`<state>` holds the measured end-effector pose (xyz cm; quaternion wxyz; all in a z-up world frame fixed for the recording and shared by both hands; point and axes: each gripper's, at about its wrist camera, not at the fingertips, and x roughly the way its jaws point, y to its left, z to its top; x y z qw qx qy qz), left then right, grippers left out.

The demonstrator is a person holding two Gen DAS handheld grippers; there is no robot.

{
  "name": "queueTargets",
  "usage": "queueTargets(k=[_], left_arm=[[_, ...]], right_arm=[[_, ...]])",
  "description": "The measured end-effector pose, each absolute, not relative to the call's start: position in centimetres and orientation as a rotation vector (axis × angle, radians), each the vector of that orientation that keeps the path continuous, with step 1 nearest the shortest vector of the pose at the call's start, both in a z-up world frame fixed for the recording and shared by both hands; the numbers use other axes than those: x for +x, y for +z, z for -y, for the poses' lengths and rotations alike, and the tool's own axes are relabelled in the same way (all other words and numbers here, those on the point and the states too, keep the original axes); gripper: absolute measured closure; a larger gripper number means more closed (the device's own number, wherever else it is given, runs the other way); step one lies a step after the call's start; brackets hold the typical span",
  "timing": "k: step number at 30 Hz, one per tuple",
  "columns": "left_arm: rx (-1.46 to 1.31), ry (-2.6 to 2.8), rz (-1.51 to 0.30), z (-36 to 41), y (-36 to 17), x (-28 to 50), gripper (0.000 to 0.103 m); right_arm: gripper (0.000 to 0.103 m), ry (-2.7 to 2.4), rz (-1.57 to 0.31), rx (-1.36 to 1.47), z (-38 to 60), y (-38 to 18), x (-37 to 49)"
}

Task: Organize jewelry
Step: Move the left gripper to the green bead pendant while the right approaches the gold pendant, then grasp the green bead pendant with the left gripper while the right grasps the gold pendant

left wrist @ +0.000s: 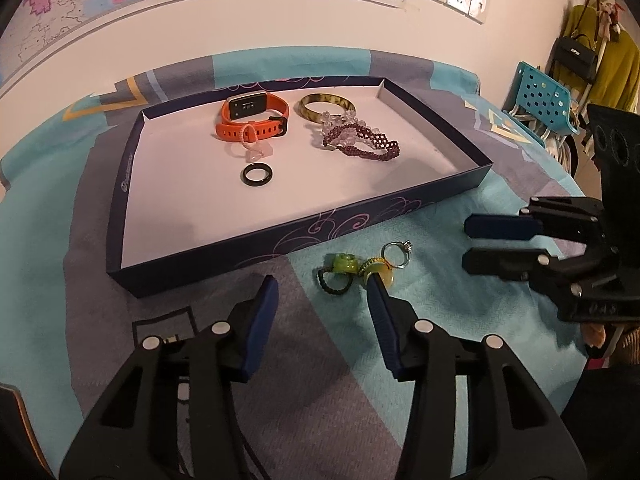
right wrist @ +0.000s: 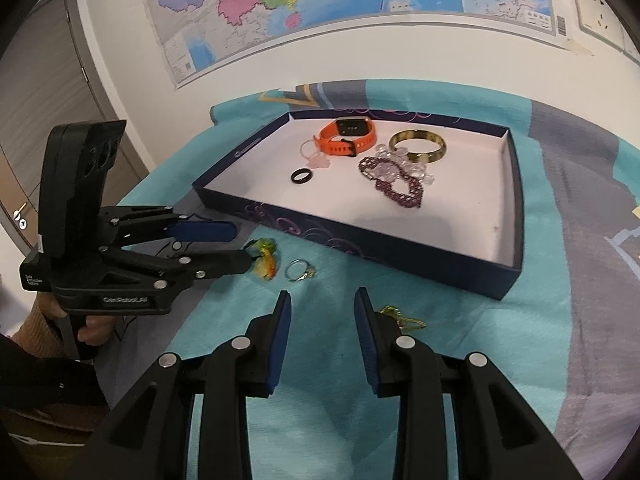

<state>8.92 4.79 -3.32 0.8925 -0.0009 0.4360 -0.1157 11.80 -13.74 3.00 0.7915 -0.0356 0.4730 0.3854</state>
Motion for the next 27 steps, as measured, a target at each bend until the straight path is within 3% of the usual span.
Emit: queueTargets(k=[8,12,27], left_arm=[[0.019,-0.247,-0.902,-4.1,-3.4,9.4,0.07],[0.029,-0.224,-0.906,-4.1,-3.5,9.6,0.085],[-0.014,-0.222,-0.894,-5.4,-3.2,7.5,0.086]], right_arm=[[0.073,0.867,-1.025,-0.073,12.6,2.8,11.5],[0.073,0.907,-1.024,-0.092,10.8,2.7,11.3],[0.073,0.882,-0.999,-0.095,10.8,3.4,11.8]])
